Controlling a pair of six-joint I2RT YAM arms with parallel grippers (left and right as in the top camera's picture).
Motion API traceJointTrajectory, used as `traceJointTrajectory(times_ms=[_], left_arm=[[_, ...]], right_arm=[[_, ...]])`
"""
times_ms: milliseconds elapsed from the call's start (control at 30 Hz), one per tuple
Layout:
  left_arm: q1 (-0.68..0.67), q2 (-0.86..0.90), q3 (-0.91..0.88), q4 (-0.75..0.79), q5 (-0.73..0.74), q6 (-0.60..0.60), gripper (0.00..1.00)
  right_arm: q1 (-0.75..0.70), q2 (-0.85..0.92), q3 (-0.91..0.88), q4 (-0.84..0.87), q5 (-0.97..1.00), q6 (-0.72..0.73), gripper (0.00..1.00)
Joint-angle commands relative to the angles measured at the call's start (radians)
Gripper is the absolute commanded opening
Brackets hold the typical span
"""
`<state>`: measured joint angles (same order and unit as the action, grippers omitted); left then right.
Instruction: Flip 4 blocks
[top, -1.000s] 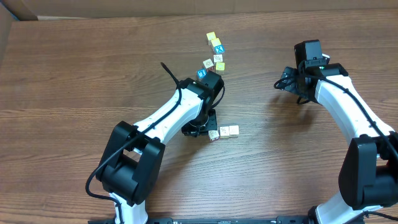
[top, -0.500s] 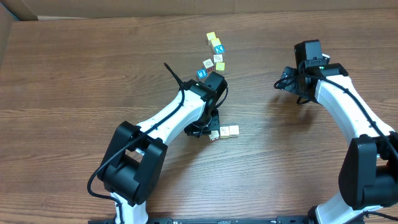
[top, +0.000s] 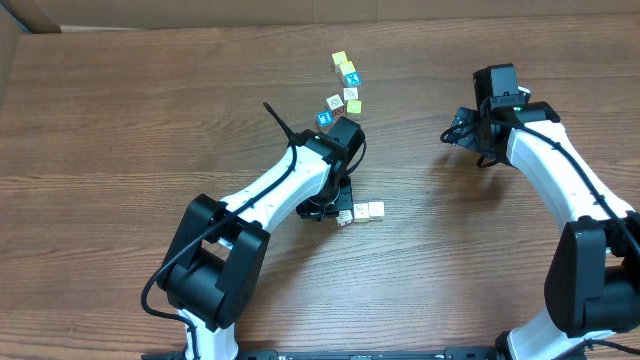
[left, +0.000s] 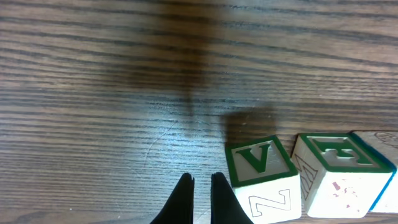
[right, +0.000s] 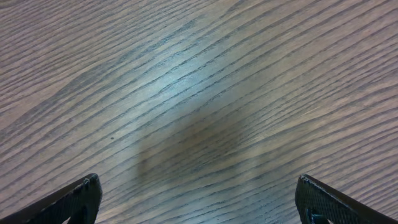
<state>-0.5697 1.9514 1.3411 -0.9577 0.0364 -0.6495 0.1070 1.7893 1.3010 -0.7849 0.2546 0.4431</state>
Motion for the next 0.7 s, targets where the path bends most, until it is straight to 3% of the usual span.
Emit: traceJointTrajectory(times_ms=[0, 667], left_arm=[[-0.007, 0.018, -0.007, 0.002, 0.009, -0.014, 0.05], [-0.008, 0.018, -0.01, 0.026, 0.05, -0.028, 0.06]], right_arm=[[0.002, -0.007, 0.016, 0.006, 0.014, -0.006, 1.0], [0.002, -0.007, 0.016, 0.006, 0.014, -0.006, 1.0]])
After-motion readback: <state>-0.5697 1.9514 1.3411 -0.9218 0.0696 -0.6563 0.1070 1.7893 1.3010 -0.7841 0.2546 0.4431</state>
